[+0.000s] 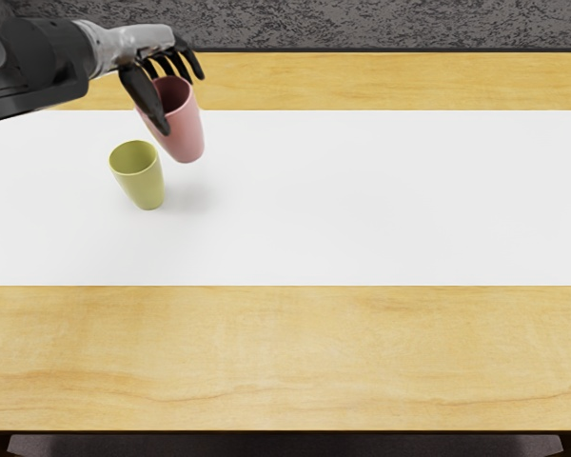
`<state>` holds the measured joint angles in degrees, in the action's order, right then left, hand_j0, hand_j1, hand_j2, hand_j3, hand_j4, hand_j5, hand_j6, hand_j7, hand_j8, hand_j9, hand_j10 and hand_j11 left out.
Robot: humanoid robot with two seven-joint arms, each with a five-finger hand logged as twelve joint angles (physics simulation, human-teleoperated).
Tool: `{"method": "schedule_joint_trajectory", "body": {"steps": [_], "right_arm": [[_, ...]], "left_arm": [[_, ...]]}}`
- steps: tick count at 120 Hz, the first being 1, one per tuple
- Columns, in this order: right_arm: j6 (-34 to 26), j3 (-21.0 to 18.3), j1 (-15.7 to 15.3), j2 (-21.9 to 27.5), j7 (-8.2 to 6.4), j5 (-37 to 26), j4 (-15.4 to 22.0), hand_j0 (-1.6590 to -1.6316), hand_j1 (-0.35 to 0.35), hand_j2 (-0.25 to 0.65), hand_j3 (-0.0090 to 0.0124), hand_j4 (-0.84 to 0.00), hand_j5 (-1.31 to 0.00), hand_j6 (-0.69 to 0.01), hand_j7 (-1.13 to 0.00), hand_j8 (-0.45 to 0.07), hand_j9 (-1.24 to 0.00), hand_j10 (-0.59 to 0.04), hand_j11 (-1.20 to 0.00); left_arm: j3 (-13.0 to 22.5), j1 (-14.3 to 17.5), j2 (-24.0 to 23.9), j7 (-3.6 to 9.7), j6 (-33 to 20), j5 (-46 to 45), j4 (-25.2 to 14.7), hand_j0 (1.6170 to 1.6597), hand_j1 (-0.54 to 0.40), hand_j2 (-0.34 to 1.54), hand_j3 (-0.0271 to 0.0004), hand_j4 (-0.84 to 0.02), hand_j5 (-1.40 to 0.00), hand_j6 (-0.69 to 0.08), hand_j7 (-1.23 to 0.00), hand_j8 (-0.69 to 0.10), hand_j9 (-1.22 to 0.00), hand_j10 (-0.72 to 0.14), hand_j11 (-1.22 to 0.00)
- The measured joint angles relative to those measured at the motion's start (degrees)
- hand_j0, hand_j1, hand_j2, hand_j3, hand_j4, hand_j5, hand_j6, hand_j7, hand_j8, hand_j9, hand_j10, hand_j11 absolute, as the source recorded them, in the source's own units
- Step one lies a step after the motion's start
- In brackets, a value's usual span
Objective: Pick up cup and place in cup with left hand
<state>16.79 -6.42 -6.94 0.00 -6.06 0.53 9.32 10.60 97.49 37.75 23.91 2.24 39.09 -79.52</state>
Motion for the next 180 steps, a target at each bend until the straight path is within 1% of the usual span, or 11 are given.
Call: {"method": "schedule_joint_trajectory", "body": {"steps": [18,23,46,53,54,98,107,123,135,153,180], "right_arm": [[0.0,0.0,0.0,0.0,0.00,0.0,0.0,-1.6581,-0.335,-0.002,0.0000,-0.011,-0.01,-0.011,-0.01,-0.011,-0.01,-0.011,-0.01],[0.0,0.0,0.0,0.0,0.00,0.0,0.0,-1.6581,-0.335,-0.002,0.0000,-0.011,-0.01,-0.011,-0.01,-0.011,-0.01,-0.011,-0.01],[0.0,0.0,0.0,0.0,0.00,0.0,0.0,-1.6581,-0.335,-0.002,0.0000,-0.011,-0.01,-0.011,-0.01,-0.011,-0.01,-0.011,-0.01],[0.0,0.0,0.0,0.0,0.00,0.0,0.0,-1.6581,-0.335,-0.002,0.0000,-0.011,-0.01,-0.011,-0.01,-0.011,-0.01,-0.011,-0.01],[0.0,0.0,0.0,0.0,0.00,0.0,0.0,-1.6581,-0.335,-0.002,0.0000,-0.011,-0.01,-0.011,-0.01,-0.011,-0.01,-0.011,-0.01],[0.0,0.0,0.0,0.0,0.00,0.0,0.0,-1.6581,-0.335,-0.002,0.0000,-0.011,-0.01,-0.011,-0.01,-0.011,-0.01,-0.011,-0.01],[0.0,0.0,0.0,0.0,0.00,0.0,0.0,-1.6581,-0.335,-0.002,0.0000,-0.011,-0.01,-0.011,-0.01,-0.011,-0.01,-0.011,-0.01],[0.0,0.0,0.0,0.0,0.00,0.0,0.0,-1.6581,-0.335,-0.002,0.0000,-0.011,-0.01,-0.011,-0.01,-0.011,-0.01,-0.011,-0.01],[0.0,0.0,0.0,0.0,0.00,0.0,0.0,-1.6581,-0.335,-0.002,0.0000,-0.011,-0.01,-0.011,-0.01,-0.011,-0.01,-0.011,-0.01],[0.0,0.0,0.0,0.0,0.00,0.0,0.0,-1.6581,-0.335,-0.002,0.0000,-0.011,-0.01,-0.011,-0.01,-0.011,-0.01,-0.011,-0.01],[0.0,0.0,0.0,0.0,0.00,0.0,0.0,-1.6581,-0.335,-0.002,0.0000,-0.011,-0.01,-0.011,-0.01,-0.011,-0.01,-0.011,-0.01]], "left_arm": [[0.0,-0.2,1.0,-0.06,-1.0,1.7,0.5,1.6581,-0.136,0.24,0.0000,-0.436,-0.58,-0.435,-0.58,-0.356,-0.57,-0.430,-0.57],[0.0,-0.9,1.0,-0.07,-1.4,2.0,0.7,1.6581,-0.137,0.24,0.0000,-0.438,-0.57,-0.438,-0.57,-0.354,-0.57,-0.425,-0.57],[0.0,-2.0,1.8,-0.15,-3.1,3.7,1.4,1.6579,-0.135,0.22,0.0000,-0.436,-0.57,-0.433,-0.57,-0.354,-0.57,-0.421,-0.57],[0.0,-2.6,1.8,-0.22,-3.3,4.1,1.9,1.6581,-0.131,0.24,0.0000,-0.434,-0.58,-0.432,-0.58,-0.357,-0.57,-0.427,-0.57],[0.1,-2.6,1.8,-0.24,-3.4,4.1,2.0,1.6581,-0.130,0.25,0.0000,-0.438,-0.57,-0.436,-0.57,-0.368,-0.57,-0.429,-0.57],[0.1,-3.1,3.7,-0.48,-3.8,5.1,2.8,1.6581,-0.138,0.26,0.0000,-0.436,-0.57,-0.436,-0.57,-0.364,-0.57,-0.436,-0.57],[0.0,-3.3,3.8,-0.50,-3.7,5.2,2.8,1.6580,-0.139,0.24,0.0000,-0.438,-0.57,-0.438,-0.57,-0.362,-0.57,-0.433,-0.57],[0.0,-3.5,3.8,-0.55,-3.7,5.1,2.8,1.6581,-0.139,0.27,0.0000,-0.435,-0.57,-0.436,-0.57,-0.365,-0.57,-0.434,-0.57],[0.0,-3.5,3.9,-0.57,-3.7,5.1,2.7,1.6581,-0.140,0.27,0.0000,-0.435,-0.57,-0.435,-0.57,-0.364,-0.57,-0.435,-0.57],[-0.2,-3.5,5.9,-0.65,-3.7,5.0,2.2,1.6579,-0.134,0.24,0.0000,-0.434,-0.57,-0.434,-0.57,-0.363,-0.57,-0.435,-0.57],[-0.2,-3.5,6.1,-0.78,-3.7,5.0,1.7,1.6580,-0.127,0.23,0.0000,-0.435,-0.57,-0.435,-0.57,-0.359,-0.57,-0.435,-0.57]]}}
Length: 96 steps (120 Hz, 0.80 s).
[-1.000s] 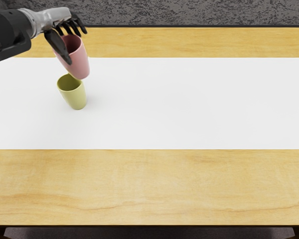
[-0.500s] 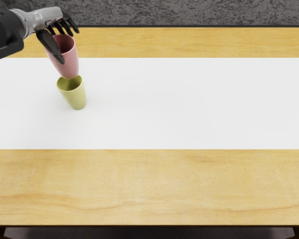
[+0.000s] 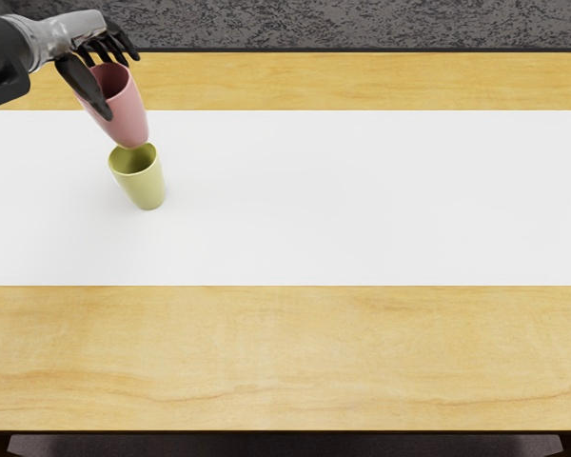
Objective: Pick up cup and place in cup with left hand
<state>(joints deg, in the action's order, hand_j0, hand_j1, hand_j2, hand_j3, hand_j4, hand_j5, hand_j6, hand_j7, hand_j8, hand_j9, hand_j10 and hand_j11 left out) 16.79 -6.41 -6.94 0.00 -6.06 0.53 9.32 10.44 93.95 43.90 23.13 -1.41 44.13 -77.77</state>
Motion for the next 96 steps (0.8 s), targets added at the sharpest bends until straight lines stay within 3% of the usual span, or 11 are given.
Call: {"method": "schedule_joint_trajectory", "body": {"steps": [96], "right_arm": [[0.0,0.0,0.0,0.0,0.00,0.0,0.0,-1.6581,-0.335,-0.002,0.0000,-0.011,-0.01,-0.011,-0.01,-0.011,-0.01,-0.011,-0.01]], "left_arm": [[0.1,-1.4,2.3,-0.01,0.0,0.1,-3.5,1.6580,-0.130,0.23,0.0000,-0.431,-0.57,-0.433,-0.57,-0.365,-0.56,-0.430,-0.56]]}}
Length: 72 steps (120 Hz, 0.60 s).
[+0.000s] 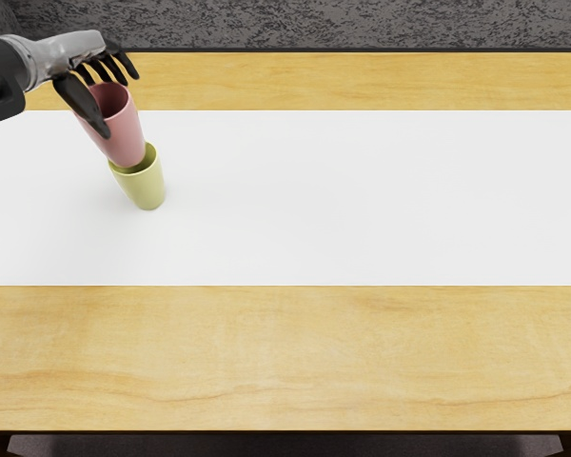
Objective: Pick up cup and place in cup with left hand
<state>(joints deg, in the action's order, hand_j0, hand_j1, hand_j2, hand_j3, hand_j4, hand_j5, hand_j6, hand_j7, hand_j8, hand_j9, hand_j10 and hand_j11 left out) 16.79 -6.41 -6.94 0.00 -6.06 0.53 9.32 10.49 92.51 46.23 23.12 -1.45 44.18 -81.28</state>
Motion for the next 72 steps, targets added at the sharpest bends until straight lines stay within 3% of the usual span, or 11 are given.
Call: {"method": "schedule_joint_trajectory", "body": {"steps": [38,55,72], "right_arm": [[0.0,0.0,0.0,0.0,0.00,0.0,0.0,-1.6581,-0.335,-0.002,0.0000,-0.011,-0.01,-0.011,-0.01,-0.011,-0.01,-0.011,-0.01],[0.0,0.0,0.0,0.0,0.00,0.0,0.0,-1.6581,-0.335,-0.002,0.0000,-0.011,-0.01,-0.011,-0.01,-0.011,-0.01,-0.011,-0.01],[0.0,0.0,0.0,0.0,0.00,0.0,0.0,-1.6581,-0.335,-0.002,0.0000,-0.011,-0.01,-0.011,-0.01,-0.011,-0.01,-0.011,-0.01]], "left_arm": [[0.0,-0.5,-0.3,0.00,-0.9,0.6,0.0,1.6581,-0.129,0.23,0.0000,-0.428,-0.56,-0.429,-0.56,-0.366,-0.56,-0.429,-0.56],[-0.1,-0.5,-0.3,-0.07,-1.0,0.9,0.0,1.6580,-0.104,0.16,0.0000,-0.396,-0.52,-0.396,-0.52,-0.365,-0.51,-0.396,-0.51],[-0.7,-0.6,-0.1,-0.72,-1.1,0.6,0.0,1.6580,-0.006,0.11,0.0000,-0.308,-0.40,-0.309,-0.40,-0.293,-0.40,-0.308,-0.40]]}}
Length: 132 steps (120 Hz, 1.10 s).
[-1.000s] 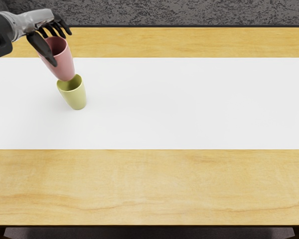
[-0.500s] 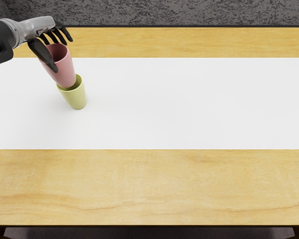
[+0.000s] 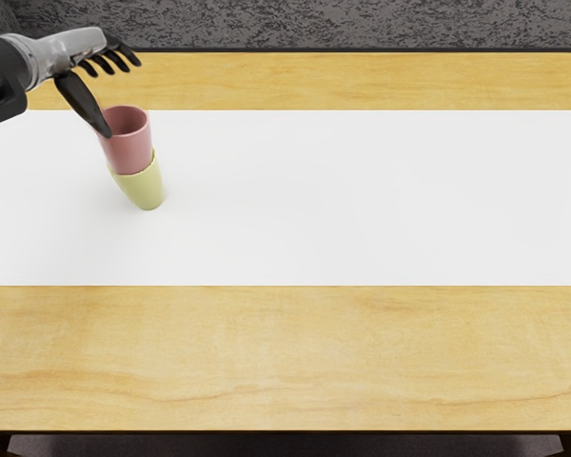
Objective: Pick up cup and place in cup with left hand
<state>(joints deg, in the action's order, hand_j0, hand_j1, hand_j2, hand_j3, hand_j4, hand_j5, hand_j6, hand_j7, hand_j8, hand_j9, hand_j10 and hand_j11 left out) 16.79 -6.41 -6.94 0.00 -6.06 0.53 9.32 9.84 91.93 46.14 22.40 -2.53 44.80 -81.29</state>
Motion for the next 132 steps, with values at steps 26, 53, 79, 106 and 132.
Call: {"method": "schedule_joint_trajectory", "body": {"steps": [26,53,79,106,132], "right_arm": [[0.0,0.0,0.0,0.0,0.00,0.0,0.0,-1.6581,-0.335,-0.002,0.0000,-0.011,-0.01,-0.011,-0.01,-0.011,-0.01,-0.011,-0.01],[0.0,0.0,0.0,0.0,0.00,0.0,0.0,-1.6581,-0.335,-0.002,0.0000,-0.011,-0.01,-0.011,-0.01,-0.011,-0.01,-0.011,-0.01],[0.0,0.0,0.0,0.0,0.00,0.0,0.0,-1.6581,-0.335,-0.002,0.0000,-0.011,-0.01,-0.011,-0.01,-0.011,-0.01,-0.011,-0.01],[0.0,0.0,0.0,0.0,0.00,0.0,0.0,-1.6581,-0.335,-0.002,0.0000,-0.011,-0.01,-0.011,-0.01,-0.011,-0.01,-0.011,-0.01],[0.0,0.0,0.0,0.0,0.00,0.0,0.0,-1.6581,-0.335,-0.002,0.0000,-0.011,-0.01,-0.011,-0.01,-0.011,-0.01,-0.011,-0.01]], "left_arm": [[-1.1,0.0,-0.6,-0.60,0.2,-0.3,-1.1,1.6580,0.131,0.05,0.0000,-0.191,-0.24,-0.192,-0.24,-0.186,-0.24,-0.190,-0.24],[-4.2,-0.6,-1.8,-0.68,4.8,-0.8,-4.8,1.6580,0.259,0.02,0.0000,-0.082,-0.10,-0.084,-0.10,-0.081,-0.10,-0.082,-0.10],[-8.6,-1.1,-5.4,-0.12,14.6,-0.9,-6.4,1.6580,0.310,0.01,0.0000,-0.037,-0.04,-0.039,-0.04,-0.038,-0.04,-0.037,-0.04],[-15.6,-5.0,-7.5,-0.23,17.4,-6.6,-6.7,1.6581,0.329,0.01,0.0000,-0.021,-0.02,-0.022,-0.02,-0.021,-0.02,-0.020,-0.02],[-18.8,-5.3,-6.9,-0.04,18.3,-9.0,-6.7,1.6581,0.336,0.00,0.0000,-0.014,-0.02,-0.015,-0.02,-0.014,-0.02,-0.014,-0.01]]}}
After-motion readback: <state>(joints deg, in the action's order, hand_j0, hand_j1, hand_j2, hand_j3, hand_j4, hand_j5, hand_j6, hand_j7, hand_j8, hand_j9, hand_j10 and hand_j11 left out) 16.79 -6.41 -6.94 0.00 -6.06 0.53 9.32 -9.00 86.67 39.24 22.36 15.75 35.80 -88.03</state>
